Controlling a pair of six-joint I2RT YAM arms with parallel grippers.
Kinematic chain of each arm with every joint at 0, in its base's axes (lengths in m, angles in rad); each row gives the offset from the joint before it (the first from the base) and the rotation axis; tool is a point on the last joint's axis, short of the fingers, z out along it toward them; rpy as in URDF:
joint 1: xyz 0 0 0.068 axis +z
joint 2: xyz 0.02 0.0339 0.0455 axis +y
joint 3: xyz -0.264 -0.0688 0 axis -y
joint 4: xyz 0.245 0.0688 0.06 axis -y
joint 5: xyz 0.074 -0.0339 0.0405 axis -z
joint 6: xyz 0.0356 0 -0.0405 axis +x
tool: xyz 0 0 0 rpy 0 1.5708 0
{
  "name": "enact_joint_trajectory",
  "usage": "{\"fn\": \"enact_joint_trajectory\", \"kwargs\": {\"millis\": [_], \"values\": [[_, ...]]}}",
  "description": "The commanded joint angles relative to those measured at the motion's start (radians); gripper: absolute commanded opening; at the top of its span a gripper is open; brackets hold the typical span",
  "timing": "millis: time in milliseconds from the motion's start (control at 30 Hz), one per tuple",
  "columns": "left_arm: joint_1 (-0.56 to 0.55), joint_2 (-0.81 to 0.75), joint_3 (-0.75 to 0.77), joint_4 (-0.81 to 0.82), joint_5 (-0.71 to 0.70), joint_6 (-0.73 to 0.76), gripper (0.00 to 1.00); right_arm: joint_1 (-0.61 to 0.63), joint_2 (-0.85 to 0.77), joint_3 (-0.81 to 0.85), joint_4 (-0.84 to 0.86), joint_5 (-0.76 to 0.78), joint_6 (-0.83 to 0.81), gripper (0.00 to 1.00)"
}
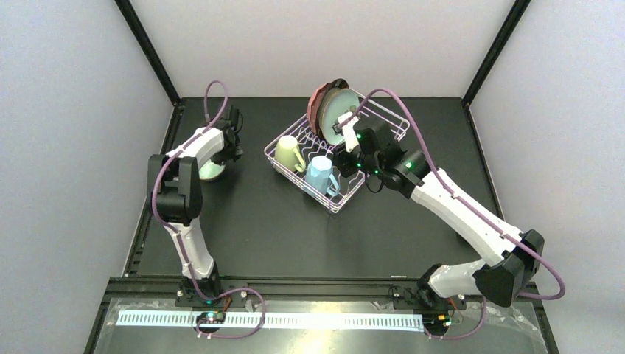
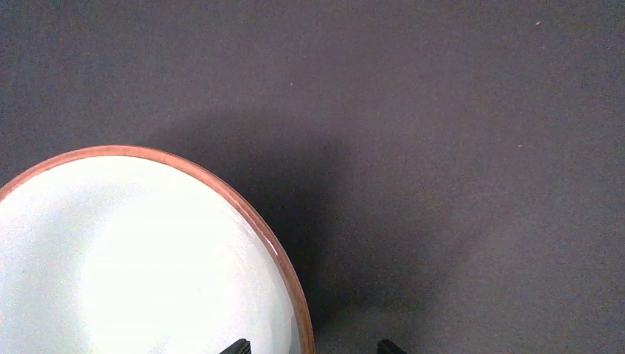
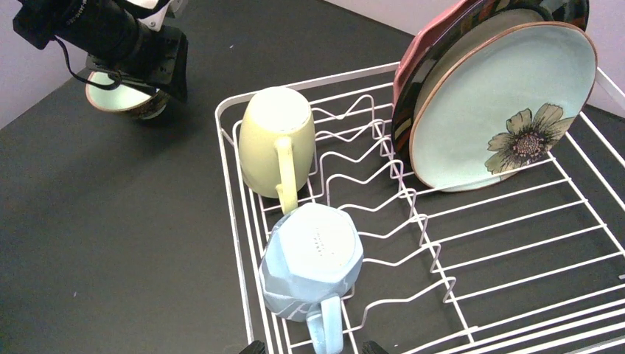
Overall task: Load the mixed dishes into the dish rack
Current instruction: Grab the bowl from the center of the board.
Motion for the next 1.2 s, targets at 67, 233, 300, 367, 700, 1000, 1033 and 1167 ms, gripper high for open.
{"fn": "enact_joint_trajectory", "kwargs": {"millis": [67,233,300,367,700,1000,1033,1167], "values": [[0.015,0.043,0.026,-0.007,-0.033,0.003,0.92,-0.006,0.025,0.031,0.023,0.024,-0.006,0.75],[0.026,0.048,0.020,-0.009,-0.046,-0.007,0.75,-0.006,0.030,0.035,0.026,0.025,-0.002,0.75],[0.031,0.052,0.017,-0.009,-0.044,-0.009,0.62,-0.006,0.032,0.038,0.024,0.027,-0.002,0.75],[0.033,0.055,0.015,-0.010,-0.042,-0.012,0.56,-0.006,0.032,0.041,0.020,0.028,-0.001,0.75],[0.033,0.054,0.001,-0.013,-0.022,-0.031,0.26,-0.006,0.010,0.034,0.005,0.034,0.007,0.75],[0.034,0.001,-0.029,-0.017,-0.026,-0.048,0.01,-0.006,-0.016,0.025,-0.006,0.029,0.010,0.75],[0.033,-0.007,-0.032,-0.018,-0.026,-0.050,0.01,-0.006,-0.021,0.024,-0.007,0.029,0.012,0.75],[0.032,-0.054,-0.045,-0.024,-0.022,-0.062,0.01,-0.006,-0.034,0.016,-0.008,0.030,0.018,0.75]]}}
